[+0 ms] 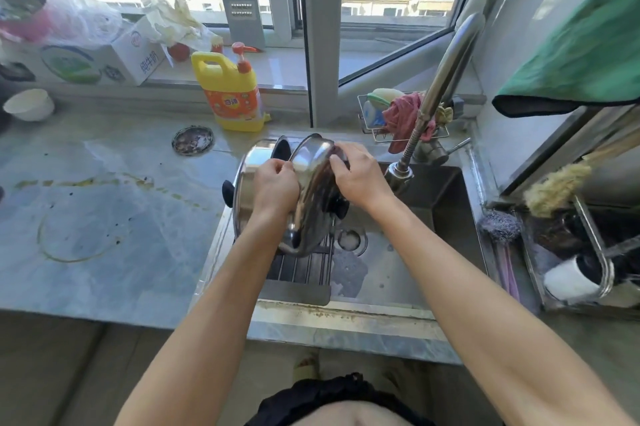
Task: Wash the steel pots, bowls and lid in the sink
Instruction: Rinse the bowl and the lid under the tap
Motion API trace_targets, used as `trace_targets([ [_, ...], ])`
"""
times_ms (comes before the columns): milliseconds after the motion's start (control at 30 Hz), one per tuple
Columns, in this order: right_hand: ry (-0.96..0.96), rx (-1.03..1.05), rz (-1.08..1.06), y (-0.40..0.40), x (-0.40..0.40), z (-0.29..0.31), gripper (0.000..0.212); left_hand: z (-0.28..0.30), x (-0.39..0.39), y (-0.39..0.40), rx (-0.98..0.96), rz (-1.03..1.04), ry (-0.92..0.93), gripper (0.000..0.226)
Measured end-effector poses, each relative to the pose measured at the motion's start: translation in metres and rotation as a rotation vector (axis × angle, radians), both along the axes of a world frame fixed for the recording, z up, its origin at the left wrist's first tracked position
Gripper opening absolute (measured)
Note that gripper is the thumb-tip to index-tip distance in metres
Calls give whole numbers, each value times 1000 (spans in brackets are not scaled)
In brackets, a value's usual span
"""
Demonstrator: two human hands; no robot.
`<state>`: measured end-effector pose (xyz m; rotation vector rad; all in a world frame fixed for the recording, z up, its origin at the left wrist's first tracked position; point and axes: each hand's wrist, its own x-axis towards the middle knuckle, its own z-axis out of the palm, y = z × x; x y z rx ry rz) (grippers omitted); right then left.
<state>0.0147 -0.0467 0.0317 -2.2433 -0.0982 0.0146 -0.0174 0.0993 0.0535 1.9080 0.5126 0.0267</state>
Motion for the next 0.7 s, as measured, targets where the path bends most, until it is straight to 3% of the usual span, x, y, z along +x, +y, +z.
trace_targets([
  [133,249,-36,42,-16,-9,-24,41,-21,10,-8,-168,57,22,23],
  [300,370,-75,37,-22,-19,-50,41,-44,10,-10,-211,143,125,24],
  [467,449,-7,-2,-25,-29,-70,44,-60,11,-12,-147,133,129,23],
  [700,512,6,-9,-25,-23,-84,63,-57,-3,-17,7,68,88,42],
])
